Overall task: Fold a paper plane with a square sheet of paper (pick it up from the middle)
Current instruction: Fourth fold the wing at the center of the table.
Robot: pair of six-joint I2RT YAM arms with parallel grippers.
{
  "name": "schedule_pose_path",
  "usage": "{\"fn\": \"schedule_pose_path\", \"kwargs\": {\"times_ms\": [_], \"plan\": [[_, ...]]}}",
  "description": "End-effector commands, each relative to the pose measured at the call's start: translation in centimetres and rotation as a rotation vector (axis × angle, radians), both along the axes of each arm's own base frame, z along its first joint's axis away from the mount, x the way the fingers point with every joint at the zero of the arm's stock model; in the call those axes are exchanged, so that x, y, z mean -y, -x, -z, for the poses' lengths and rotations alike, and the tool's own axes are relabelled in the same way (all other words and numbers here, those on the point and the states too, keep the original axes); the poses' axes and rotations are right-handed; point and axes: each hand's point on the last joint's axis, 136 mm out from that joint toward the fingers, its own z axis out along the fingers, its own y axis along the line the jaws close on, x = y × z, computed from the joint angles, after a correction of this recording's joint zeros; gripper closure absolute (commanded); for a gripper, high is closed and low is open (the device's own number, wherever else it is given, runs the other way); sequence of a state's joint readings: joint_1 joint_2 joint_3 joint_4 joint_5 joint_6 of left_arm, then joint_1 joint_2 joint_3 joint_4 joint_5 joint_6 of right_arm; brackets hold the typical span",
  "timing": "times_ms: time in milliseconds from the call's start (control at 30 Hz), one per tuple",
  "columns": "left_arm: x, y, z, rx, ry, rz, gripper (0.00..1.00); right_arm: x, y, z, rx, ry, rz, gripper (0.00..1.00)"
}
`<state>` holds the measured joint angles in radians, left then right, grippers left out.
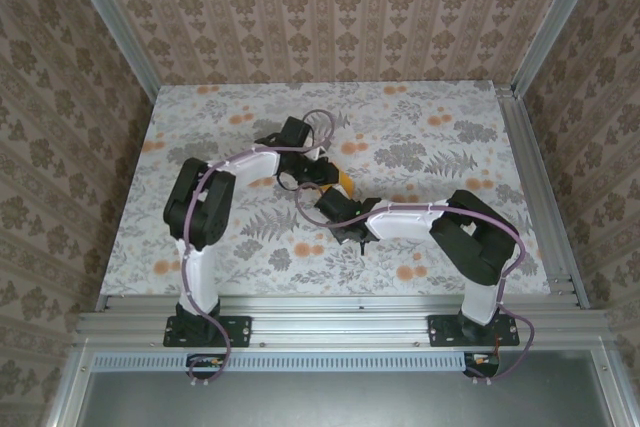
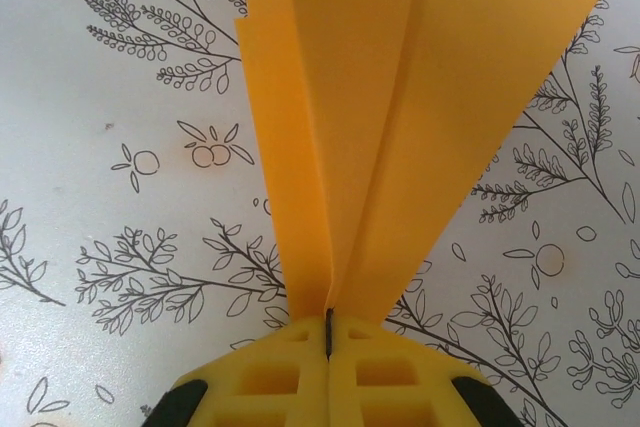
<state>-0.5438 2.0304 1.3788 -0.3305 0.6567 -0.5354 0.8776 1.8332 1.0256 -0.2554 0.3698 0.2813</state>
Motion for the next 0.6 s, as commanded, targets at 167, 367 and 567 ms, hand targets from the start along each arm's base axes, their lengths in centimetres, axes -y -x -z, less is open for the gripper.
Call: {"fn": "schedule_pose_path", "kwargs": {"times_ms": [167, 367, 567], "plan": [[-0.4, 2.0, 1.6, -0.034, -0.065, 0.082, 0.79, 0.8, 1.0, 1.7, -0.044, 0.092, -0.032, 0.92], [-0.5, 2.3, 2.5, -0.005, -0.114, 0.106, 0.75, 0.6, 1.2, 1.7, -0.04, 0.094, -0.054, 0.91], [0.0, 2.9, 3.5, 0.005, -0.149, 0.164, 0.75, 0.5, 1.1, 1.5, -0.022, 0.115, -0.078, 0.9]]}}
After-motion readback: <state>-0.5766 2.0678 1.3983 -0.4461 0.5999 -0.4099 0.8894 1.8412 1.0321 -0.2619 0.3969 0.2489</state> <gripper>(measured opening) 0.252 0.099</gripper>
